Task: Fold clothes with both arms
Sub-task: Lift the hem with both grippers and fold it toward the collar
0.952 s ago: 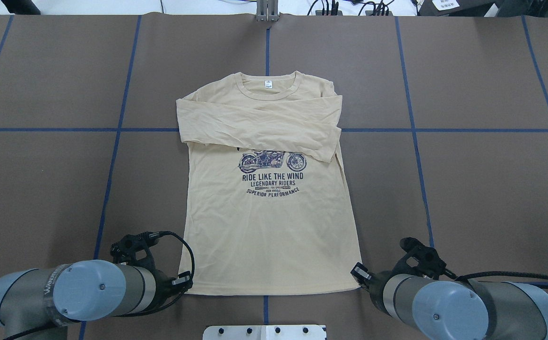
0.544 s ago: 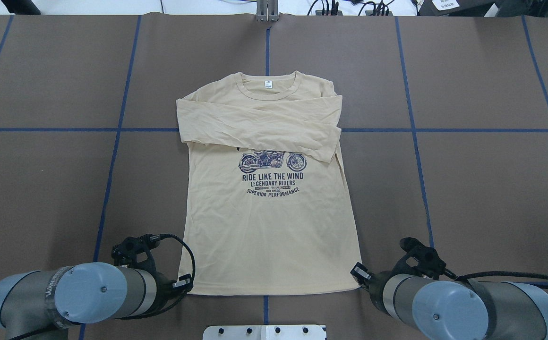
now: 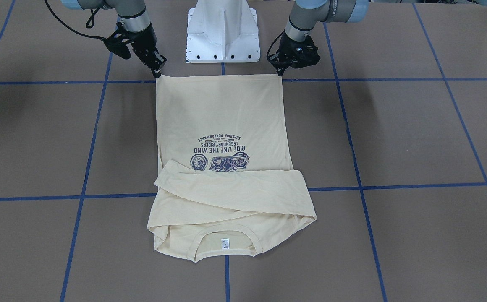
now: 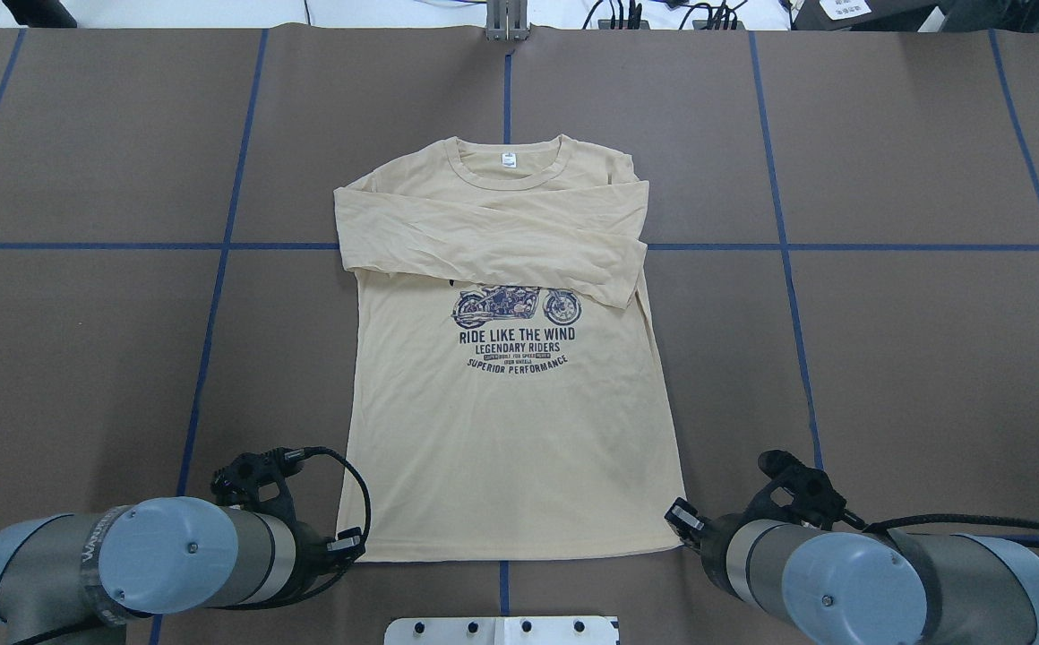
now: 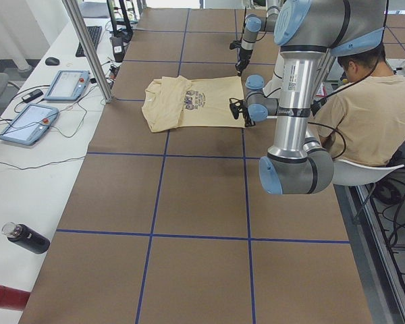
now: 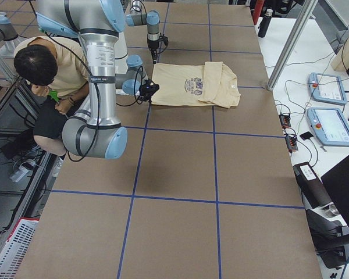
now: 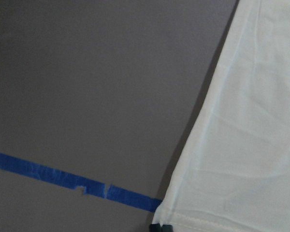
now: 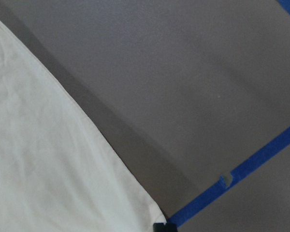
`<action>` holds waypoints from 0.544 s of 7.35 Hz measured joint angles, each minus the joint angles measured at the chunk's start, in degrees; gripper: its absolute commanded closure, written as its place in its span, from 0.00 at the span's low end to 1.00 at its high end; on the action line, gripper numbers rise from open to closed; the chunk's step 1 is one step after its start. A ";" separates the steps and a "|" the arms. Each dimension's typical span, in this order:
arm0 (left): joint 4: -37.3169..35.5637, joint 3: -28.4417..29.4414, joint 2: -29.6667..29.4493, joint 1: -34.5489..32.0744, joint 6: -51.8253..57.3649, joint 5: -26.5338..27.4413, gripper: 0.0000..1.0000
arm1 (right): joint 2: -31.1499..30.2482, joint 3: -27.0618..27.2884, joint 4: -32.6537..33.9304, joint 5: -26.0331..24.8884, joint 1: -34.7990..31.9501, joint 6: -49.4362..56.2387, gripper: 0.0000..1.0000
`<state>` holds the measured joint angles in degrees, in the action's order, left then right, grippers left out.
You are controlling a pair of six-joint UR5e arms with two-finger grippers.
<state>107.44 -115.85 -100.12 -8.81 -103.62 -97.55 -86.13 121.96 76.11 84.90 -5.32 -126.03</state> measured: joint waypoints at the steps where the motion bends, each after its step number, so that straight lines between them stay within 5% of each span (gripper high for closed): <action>1: -0.09 -1.36 0.49 -0.03 0.00 -0.31 1.00 | -0.18 0.54 0.02 0.13 -0.02 0.00 1.00; 4: -0.35 -8.83 4.46 -0.06 -0.78 -4.14 1.00 | -4.72 7.77 0.33 1.35 0.92 -0.10 1.00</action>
<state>107.10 -124.68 -95.66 -8.87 -104.40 -101.69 -90.85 129.73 76.45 86.25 -4.40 -126.13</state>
